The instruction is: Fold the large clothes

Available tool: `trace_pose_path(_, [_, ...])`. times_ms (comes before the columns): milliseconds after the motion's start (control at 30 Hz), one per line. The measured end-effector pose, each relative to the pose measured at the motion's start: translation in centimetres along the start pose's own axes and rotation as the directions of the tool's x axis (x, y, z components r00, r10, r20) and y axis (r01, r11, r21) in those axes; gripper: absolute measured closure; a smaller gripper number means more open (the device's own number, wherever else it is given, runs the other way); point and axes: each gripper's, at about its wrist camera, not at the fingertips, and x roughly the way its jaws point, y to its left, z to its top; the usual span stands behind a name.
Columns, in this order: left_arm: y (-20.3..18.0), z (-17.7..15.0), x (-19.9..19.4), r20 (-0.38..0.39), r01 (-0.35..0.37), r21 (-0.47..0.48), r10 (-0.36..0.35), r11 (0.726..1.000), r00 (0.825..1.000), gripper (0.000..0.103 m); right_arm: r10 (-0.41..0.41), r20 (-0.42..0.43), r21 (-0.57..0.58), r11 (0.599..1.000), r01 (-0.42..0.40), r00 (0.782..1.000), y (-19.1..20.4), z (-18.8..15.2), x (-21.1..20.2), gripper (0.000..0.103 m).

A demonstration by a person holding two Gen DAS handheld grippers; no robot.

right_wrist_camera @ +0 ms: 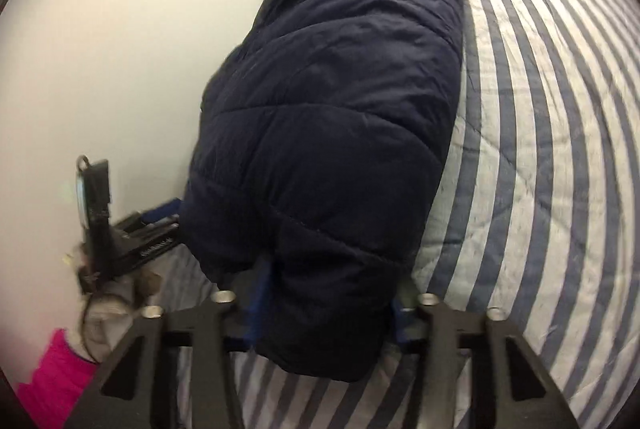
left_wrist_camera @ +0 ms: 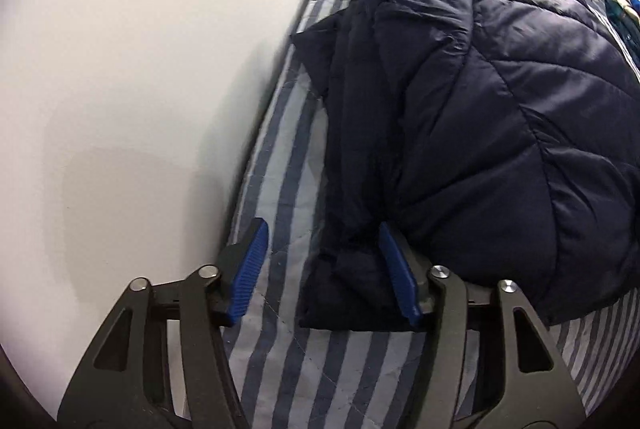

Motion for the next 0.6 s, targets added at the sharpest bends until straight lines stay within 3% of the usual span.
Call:
trace_pose_path(67, [-0.5,0.0,-0.2,-0.007,0.016,0.008,-0.016,1.0,1.0,0.053,-0.038,0.0,-0.045,0.998,0.038,0.999,0.9,0.5,-0.9,0.074])
trace_pose_path(267, [-2.7,-1.0,-1.8,-0.045,0.132,0.033,-0.13,0.991,0.99,0.057,-0.142,-0.013,-0.144,0.98,0.139,0.99,1.8,0.9,-4.8,0.079])
trace_pose_path(433, [-6.5,-2.9,-3.9,-0.09,0.272,0.102,-0.264,0.957,0.96,0.057,-0.241,-0.032,-0.162,0.959,0.233,0.97,-1.3,0.1,-8.1,0.08])
trace_pose_path(500, [-8.2,-3.4,-4.4,-0.108,0.309,0.133,-0.296,0.942,0.949,0.057,-0.27,-0.04,-0.177,0.949,0.259,0.962,-2.6,-0.8,-8.5,0.079])
trace_pose_path(567, [-9.1,-3.4,-5.1,-0.109,0.313,0.16,-0.298,0.936,0.948,0.058,-0.26,-0.077,-0.143,0.958,0.247,0.963,-4.0,-1.4,-8.9,0.064])
trace_pose_path(600, [-9.0,-3.2,-5.3,-0.113,0.326,0.159,-0.31,0.932,0.944,0.058,-0.255,-0.085,-0.141,0.96,0.242,0.963,-4.2,-1.4,-9.2,0.062])
